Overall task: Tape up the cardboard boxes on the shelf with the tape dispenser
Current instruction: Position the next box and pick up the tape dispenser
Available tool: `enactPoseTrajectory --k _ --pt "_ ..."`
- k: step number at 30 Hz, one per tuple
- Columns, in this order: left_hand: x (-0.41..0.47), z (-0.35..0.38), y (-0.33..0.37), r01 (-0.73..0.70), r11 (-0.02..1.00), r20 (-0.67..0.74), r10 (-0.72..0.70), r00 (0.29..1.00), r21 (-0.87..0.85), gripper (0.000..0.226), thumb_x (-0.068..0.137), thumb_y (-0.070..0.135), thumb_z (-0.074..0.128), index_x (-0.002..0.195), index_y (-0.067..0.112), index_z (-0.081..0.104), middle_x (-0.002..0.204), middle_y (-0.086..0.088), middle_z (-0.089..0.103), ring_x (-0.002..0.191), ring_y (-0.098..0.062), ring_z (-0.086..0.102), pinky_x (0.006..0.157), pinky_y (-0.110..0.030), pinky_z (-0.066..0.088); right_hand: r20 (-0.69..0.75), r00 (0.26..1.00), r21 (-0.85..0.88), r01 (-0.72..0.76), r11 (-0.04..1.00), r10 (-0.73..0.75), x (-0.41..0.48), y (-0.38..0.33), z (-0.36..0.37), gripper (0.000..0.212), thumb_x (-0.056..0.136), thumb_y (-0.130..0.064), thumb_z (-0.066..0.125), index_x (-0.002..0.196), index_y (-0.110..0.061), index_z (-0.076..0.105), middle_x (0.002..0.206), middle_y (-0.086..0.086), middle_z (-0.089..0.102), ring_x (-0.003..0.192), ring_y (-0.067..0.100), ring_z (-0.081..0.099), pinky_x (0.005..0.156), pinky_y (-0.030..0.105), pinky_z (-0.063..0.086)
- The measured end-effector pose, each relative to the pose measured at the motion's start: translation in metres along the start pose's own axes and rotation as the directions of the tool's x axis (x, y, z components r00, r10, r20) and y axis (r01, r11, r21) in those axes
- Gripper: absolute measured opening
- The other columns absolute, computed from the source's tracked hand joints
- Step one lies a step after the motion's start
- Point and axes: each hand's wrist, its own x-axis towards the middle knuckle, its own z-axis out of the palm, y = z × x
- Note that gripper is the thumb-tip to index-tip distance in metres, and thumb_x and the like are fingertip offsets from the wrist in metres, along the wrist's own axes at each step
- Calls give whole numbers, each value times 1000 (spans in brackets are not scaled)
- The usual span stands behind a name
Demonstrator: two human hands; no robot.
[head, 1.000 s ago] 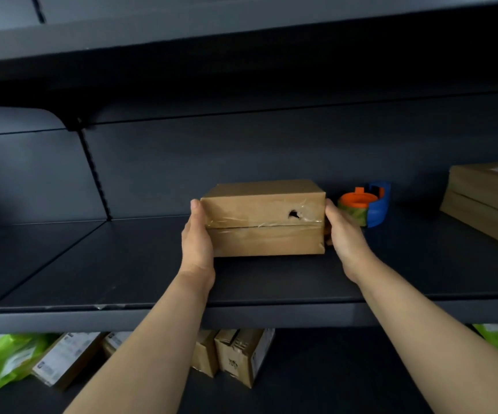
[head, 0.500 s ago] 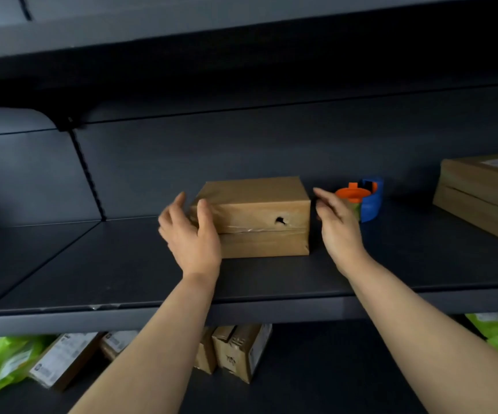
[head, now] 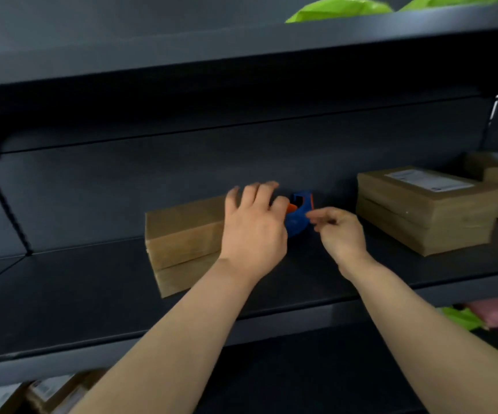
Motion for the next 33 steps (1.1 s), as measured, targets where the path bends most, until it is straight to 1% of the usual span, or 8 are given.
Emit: enactPoseTrajectory --k 5,9,12,16,23,25,28,33 --pt "43 39 34 33 998 394 -6 919 -62 37 90 11 52 127 8 54 122 -11 57 111 -29 53 90 -37 45 83 996 -67 23 997 -17 17 7 -22 38 88 3 49 89 -29 69 93 -10 67 92 9 64 89 28 51" --pt "58 70 39 180 983 597 -124 793 -36 53 94 14 49 144 8 33 140 -14 45 127 -31 44 107 -45 36 139 990 -90 7 996 6 16 28 -38 38 88 4 49 93 -27 71 97 -7 69 89 9 63 88 28 51" --pt "60 80 33 312 947 591 -298 750 80 48 99 41 42 138 13 40 133 -13 52 124 -30 45 102 -46 35 135 989 3 -54 999 53 16 36 -41 41 86 6 48 88 -28 70 94 -6 69 89 10 64 89 29 51" --pt "59 83 35 273 908 554 -412 724 318 71 89 71 37 128 13 49 126 -9 56 121 -29 43 100 -49 34 143 988 71 -78 994 67 20 36 -37 44 84 6 49 81 -34 67 89 -9 68 88 10 64 90 29 51" --pt "53 80 31 463 886 595 -386 705 26 43 92 41 59 128 21 51 114 -7 63 107 -27 59 83 -35 47 76 995 135 -82 988 72 21 38 -39 44 84 6 46 92 -32 66 95 -9 67 95 13 64 93 31 51" --pt "47 72 29 574 780 554 -371 745 -250 32 88 38 65 114 22 60 102 -4 65 97 -23 62 81 -35 49 -39 996 183 -77 980 86 22 39 -42 43 85 5 46 102 -29 65 98 -10 64 100 13 62 96 31 48" --pt "34 47 31 587 352 488 -335 806 -729 13 85 23 71 95 18 64 89 -3 67 81 -14 61 81 -39 51 -157 980 323 -67 944 123 21 38 -52 39 89 2 48 109 -29 60 106 -8 61 108 15 58 95 31 46" --pt "-3 -7 18 491 148 475 -130 870 -859 22 79 20 67 98 12 64 83 5 67 78 -6 59 71 -19 47 238 959 444 -247 862 152 -7 8 -70 22 101 -22 45 104 -27 67 108 -3 69 98 9 63 78 27 42"
